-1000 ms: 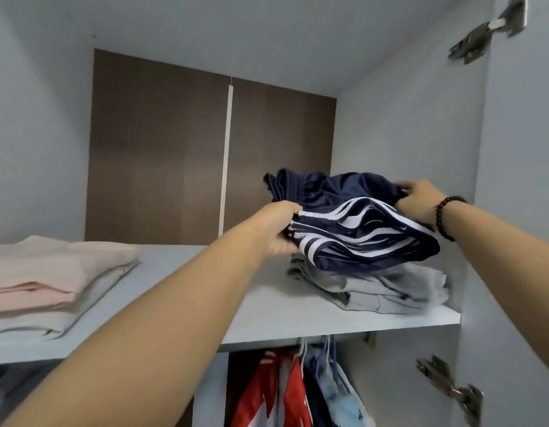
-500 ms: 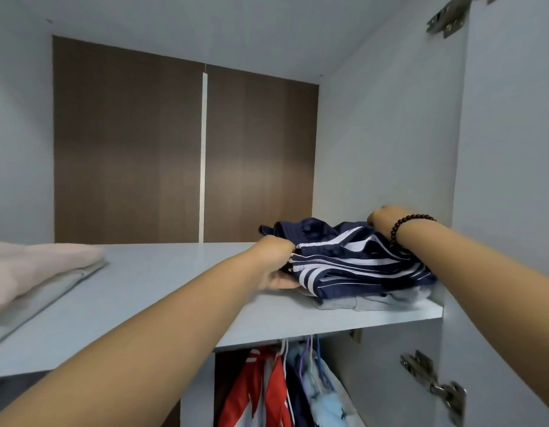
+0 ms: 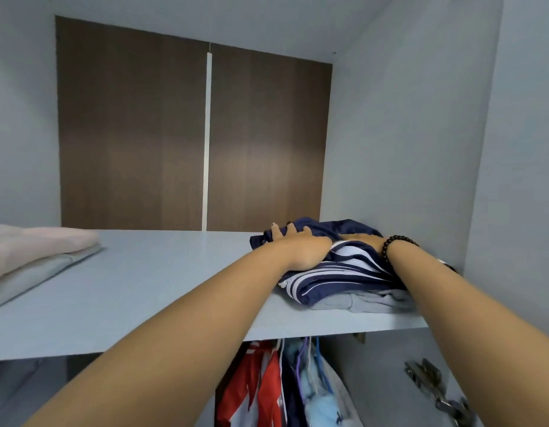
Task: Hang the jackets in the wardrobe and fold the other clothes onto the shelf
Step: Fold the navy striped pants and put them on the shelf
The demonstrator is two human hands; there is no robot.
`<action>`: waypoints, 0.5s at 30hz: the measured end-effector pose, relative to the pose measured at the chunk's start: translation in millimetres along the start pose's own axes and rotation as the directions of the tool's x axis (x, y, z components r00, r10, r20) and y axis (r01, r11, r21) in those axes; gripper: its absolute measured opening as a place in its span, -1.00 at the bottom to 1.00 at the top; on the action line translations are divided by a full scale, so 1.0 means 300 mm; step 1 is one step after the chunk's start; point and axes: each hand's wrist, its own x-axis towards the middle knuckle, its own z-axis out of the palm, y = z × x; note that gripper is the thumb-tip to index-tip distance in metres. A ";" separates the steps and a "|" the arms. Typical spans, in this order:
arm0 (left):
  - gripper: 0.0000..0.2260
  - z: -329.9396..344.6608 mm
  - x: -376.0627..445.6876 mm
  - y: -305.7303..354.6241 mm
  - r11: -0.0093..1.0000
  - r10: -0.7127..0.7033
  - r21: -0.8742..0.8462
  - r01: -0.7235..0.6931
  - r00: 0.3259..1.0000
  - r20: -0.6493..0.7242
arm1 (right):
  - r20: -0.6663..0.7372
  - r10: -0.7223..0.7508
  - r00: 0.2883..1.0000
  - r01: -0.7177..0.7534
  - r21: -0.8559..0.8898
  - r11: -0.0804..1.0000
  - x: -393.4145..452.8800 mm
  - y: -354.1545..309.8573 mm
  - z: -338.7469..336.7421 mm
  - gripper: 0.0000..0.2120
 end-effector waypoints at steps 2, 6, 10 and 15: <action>-0.51 0.009 0.016 -0.010 1.000 0.018 -0.022 -0.018 1.000 -0.011 | 0.010 -0.012 1.000 0.012 0.020 1.000 0.014 0.012 0.006 -0.50; -0.73 0.025 0.006 -0.032 0.996 0.079 -0.024 -0.081 0.995 -0.068 | 0.012 -0.051 0.999 0.051 0.020 0.999 0.013 -0.001 0.010 -0.48; -0.72 0.021 -0.048 -0.033 0.990 0.012 -0.137 -0.029 0.992 -0.124 | 0.017 -0.068 0.998 0.068 0.037 0.997 -0.022 -0.005 0.006 -0.44; -0.75 -0.061 -0.158 -0.014 0.981 -0.070 -0.190 0.029 0.974 -0.217 | -0.303 0.014 0.953 0.070 0.266 0.961 -0.088 -0.008 -0.010 -0.58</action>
